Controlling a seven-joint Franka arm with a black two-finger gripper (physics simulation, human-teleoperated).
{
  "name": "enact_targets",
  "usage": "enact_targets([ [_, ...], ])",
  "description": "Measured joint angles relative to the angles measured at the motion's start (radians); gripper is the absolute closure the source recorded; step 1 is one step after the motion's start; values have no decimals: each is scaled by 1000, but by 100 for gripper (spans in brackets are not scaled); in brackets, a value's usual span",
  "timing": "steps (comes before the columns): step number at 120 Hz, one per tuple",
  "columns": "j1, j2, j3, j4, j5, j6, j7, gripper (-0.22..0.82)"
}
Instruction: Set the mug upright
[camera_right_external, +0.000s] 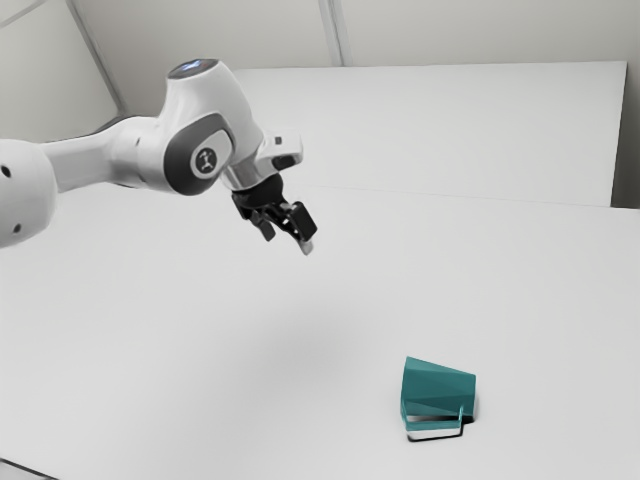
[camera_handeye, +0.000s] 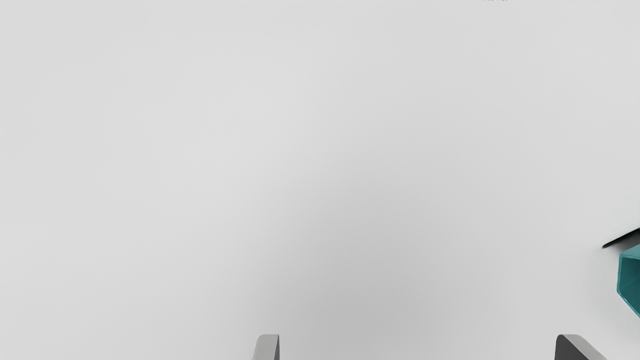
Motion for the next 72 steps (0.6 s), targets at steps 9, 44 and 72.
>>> enact_targets([
  [9, 28, -48, -9, -120, -36, 108, -4, 0],
  [44, 30, -86, -155, -321, -461, 433, -15, 0],
  [72, 30, -92, -264, -385, -740, 554, -20, 0],
])
